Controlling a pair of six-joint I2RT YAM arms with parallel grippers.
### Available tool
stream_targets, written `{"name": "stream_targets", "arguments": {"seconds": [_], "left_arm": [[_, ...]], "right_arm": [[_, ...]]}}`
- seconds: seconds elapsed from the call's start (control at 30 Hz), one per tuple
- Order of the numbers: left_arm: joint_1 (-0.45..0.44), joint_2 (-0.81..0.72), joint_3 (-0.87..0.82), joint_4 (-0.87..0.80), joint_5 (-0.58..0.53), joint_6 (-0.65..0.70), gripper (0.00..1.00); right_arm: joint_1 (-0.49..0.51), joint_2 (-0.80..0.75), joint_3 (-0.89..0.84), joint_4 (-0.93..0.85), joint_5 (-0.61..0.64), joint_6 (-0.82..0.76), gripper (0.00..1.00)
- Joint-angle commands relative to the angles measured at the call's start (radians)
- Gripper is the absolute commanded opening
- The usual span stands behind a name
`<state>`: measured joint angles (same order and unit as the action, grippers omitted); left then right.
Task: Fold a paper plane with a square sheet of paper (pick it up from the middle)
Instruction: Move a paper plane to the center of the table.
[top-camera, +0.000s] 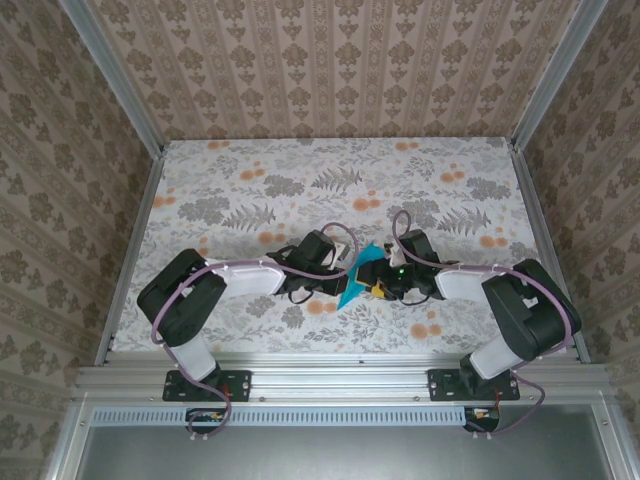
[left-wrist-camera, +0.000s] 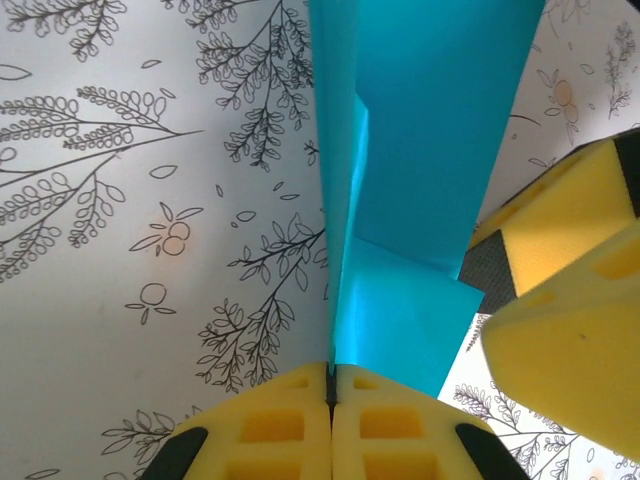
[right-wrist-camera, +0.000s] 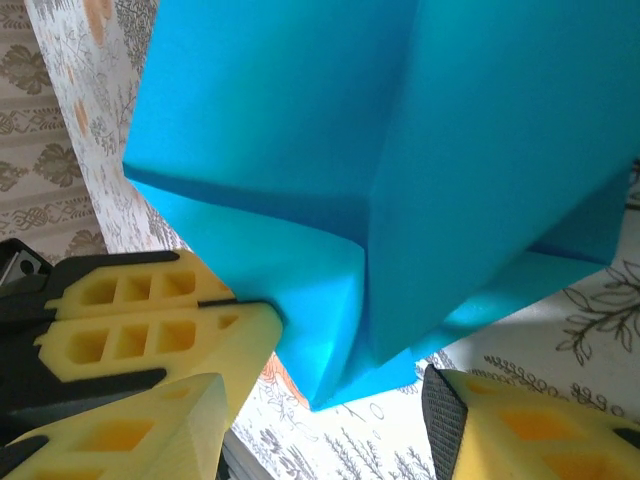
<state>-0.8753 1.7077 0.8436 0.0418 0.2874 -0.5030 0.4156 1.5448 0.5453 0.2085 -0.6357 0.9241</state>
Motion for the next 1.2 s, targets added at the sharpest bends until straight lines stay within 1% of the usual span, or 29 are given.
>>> {"name": "stream_targets", "arguments": {"seconds": [0.0, 0.3, 0.47, 0.77, 1.0, 1.17], "left_arm": [[0.012, -0.024, -0.017, 0.026, 0.021, -0.022, 0.06], [0.015, -0.049, -0.041, 0.040, 0.009, -0.020, 0.06], [0.018, -0.056, -0.049, 0.051, 0.013, -0.029, 0.06], [0.023, -0.053, -0.050, 0.055, 0.024, -0.032, 0.07], [0.027, -0.055, -0.047, 0.064, 0.032, -0.042, 0.07], [0.031, -0.055, -0.049, 0.076, 0.042, -0.053, 0.09]], "right_arm": [[0.012, 0.026, 0.019, 0.032, 0.010, 0.031, 0.56], [0.030, 0.062, 0.026, 0.088, -0.003, 0.072, 0.47], [0.041, 0.089, 0.026, 0.133, -0.009, 0.099, 0.43], [0.051, 0.099, 0.039, 0.147, -0.006, 0.115, 0.37], [0.060, 0.136, 0.053, 0.155, 0.003, 0.113, 0.33], [0.063, 0.154, 0.061, 0.147, 0.008, 0.104, 0.29]]}}
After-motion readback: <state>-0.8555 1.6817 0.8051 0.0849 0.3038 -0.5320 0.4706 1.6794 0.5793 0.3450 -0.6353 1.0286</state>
